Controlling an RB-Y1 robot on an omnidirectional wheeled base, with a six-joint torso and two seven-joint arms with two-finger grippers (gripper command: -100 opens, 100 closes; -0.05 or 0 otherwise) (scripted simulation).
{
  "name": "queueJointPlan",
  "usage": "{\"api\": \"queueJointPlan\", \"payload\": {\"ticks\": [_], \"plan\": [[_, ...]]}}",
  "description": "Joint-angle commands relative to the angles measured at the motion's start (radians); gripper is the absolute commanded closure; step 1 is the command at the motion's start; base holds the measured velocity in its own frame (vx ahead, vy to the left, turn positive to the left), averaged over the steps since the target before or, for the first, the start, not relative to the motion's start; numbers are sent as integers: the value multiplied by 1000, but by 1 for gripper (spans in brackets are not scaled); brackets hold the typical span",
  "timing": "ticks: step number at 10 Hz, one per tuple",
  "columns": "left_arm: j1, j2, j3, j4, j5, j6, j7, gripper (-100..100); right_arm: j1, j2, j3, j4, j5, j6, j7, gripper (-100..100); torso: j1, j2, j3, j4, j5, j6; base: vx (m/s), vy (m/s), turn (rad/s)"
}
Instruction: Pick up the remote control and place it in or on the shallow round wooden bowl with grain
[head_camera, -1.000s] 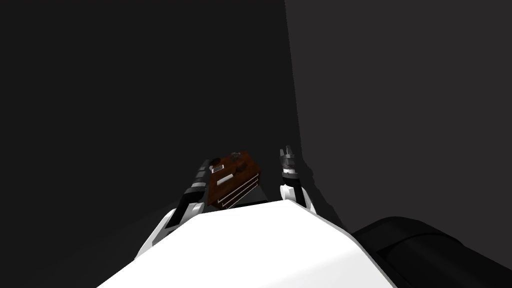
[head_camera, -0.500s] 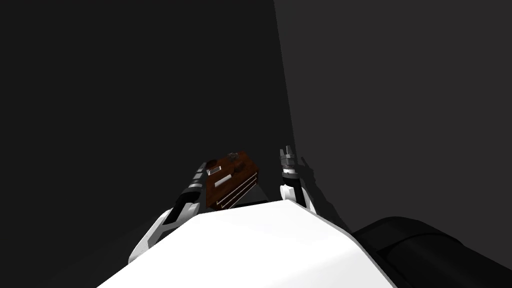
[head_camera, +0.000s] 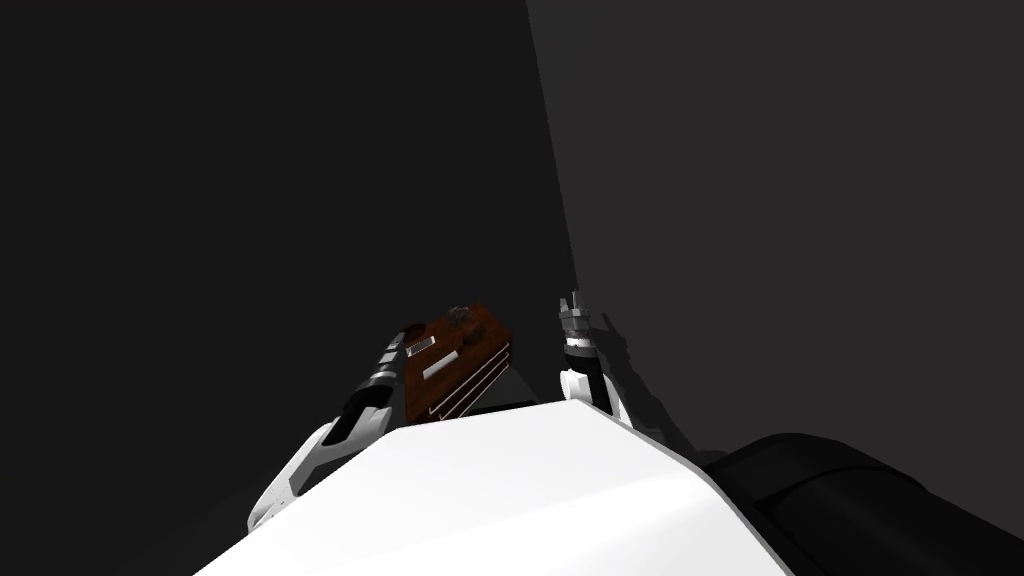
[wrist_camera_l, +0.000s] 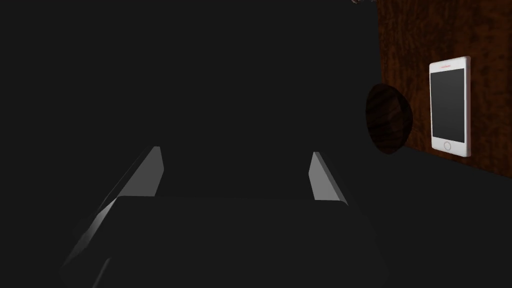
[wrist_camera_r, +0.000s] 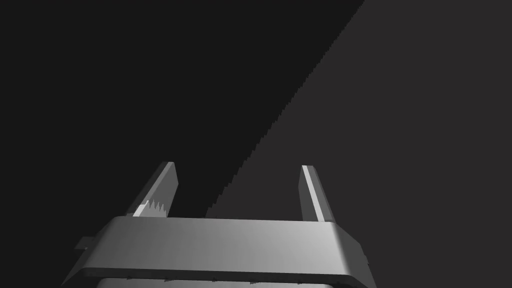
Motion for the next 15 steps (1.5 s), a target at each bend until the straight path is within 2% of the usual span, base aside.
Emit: {"api": "queueJointPlan", "payload": {"ticks": [1, 3, 4, 5, 6, 7, 8, 9, 10, 11, 12, 13, 15], "plan": [[-25, 24, 39, 50, 5, 50, 25, -100, 0, 0, 0, 0, 0, 0, 0, 0, 0, 0, 0, 0, 0, 0, -48, 41, -312], [-25, 24, 39, 83, 5, 52, 25, -100, 0, 0, 0, 0, 0, 0, 0, 0, 1, 0, 0, 0, 0, 0, -34, 29, -50], [-49, 43, 73, 124, 9, 96, 45, -100, 0, 0, 0, 0, 0, 0, 0, 0, -1, 0, 0, 0, 0, -1, -36, 17, -225], [-49, 43, 73, 150, 9, 96, 45, -100, 0, 0, 0, 0, 0, 0, 0, 0, -1, 0, 0, 0, 0, 1, -38, 30, -180], [-74, 61, 109, 191, 13, 134, 64, -100, 0, 0, 0, 0, 0, 0, 0, 0, 0, 0, 0, 0, 0, 0, -54, 48, -262], [-74, 61, 109, 221, 13, 142, 64, -100, 0, 0, 0, 0, 0, 0, 0, 0, 1, 1, 0, 0, 0, 1, -41, 42, -172], [-100, 78, 147, 261, 17, 179, 84, -100, 0, 0, 0, 0, 0, 0, 0, 0, 1, 0, 0, 0, 0, 0, -38, 27, -276], [-100, 78, 147, 292, 17, 189, 84, -100, 0, 0, 0, 0, 0, 0, 0, 0, 0, 0, 0, 0, 0, 1, -36, 29, -150], [-126, 93, 184, 340, 22, 218, 103, -100, 0, 0, 0, 0, 0, 0, 0, 0, 0, 0, 0, 0, 0, 0, -41, 36, -288], [-126, 93, 184, 363, 22, 236, 103, -100, 0, 0, 0, 0, 0, 0, 0, 0, 1, 0, 0, 0, 0, 1, -37, 36, -139], [-153, 107, 223, 402, 27, 268, 121, -100, 0, 0, 0, 0, 0, 0, 0, 0, 1, 0, 0, 0, 0, -1, -41, 24, -228], [-153, 107, 223, 399, 27, 285, 121, -100, 0, 0, 0, 0, 0, 0, 0, 0, 0, 0, 0, 0, 0, 0, -35, 26, -169], [-153, 107, 223, 435, 27, 285, 121, -100, 0, 0, 0, 0, 0, 0, 0, 0, -1, -2, -1, 0, 0, -1, -7, 8, 17]]}}
